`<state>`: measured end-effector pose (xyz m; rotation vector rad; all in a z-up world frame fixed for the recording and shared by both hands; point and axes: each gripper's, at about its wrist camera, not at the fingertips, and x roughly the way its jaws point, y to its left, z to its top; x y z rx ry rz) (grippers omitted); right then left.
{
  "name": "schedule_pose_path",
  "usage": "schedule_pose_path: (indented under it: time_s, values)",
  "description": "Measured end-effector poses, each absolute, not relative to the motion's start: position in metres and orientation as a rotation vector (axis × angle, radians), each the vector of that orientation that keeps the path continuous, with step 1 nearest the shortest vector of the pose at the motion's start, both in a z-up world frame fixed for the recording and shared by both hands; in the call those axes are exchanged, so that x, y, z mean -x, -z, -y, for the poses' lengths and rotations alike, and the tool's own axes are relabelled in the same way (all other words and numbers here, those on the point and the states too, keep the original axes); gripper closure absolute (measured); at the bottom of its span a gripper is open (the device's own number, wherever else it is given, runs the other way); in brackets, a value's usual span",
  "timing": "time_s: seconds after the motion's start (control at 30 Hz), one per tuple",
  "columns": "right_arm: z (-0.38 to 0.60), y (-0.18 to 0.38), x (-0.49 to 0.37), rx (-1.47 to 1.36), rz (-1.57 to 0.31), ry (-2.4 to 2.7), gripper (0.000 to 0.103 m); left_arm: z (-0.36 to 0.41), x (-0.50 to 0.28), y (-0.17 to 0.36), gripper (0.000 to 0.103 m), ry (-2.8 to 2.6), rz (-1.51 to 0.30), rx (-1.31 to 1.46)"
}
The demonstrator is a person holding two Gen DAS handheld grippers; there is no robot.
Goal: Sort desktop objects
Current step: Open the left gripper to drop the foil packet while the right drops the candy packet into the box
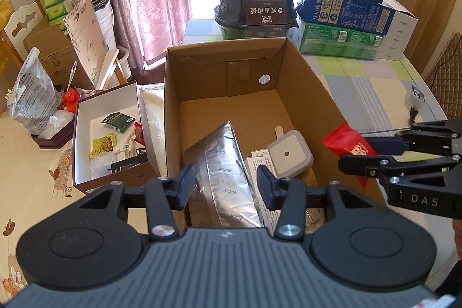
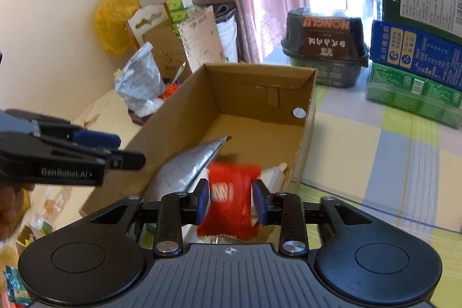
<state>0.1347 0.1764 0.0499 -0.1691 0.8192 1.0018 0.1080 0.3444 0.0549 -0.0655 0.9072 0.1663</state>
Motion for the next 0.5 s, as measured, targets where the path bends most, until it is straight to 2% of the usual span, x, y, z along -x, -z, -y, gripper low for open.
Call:
schedule_pose_path:
  time_s: [0.03, 0.17, 0.33, 0.5]
  values:
    - [-0.175, -0.051, -0.135, 0.159, -0.814, -1.001, 0.050, -0.345, -0.108, -0.055, 0.061, -0.169, -0.907, 0.066]
    - [-0.164, -0.055, -0.137, 0.144, -0.791, -0.980, 0.049, -0.342, -0.102, -0.056, 0.053, -0.177, -0.902, 0.068]
    - [-0.141, -0.058, -0.140, 0.119, -0.788, -0.944, 0.048, -0.335, -0.096, -0.059, 0.049, -0.175, -0.893, 0.075]
    - [-0.109, -0.061, -0.138, 0.090, -0.807, -0.901, 0.043, -0.317, -0.086, -0.065, 0.036, -0.161, -0.874, 0.075]
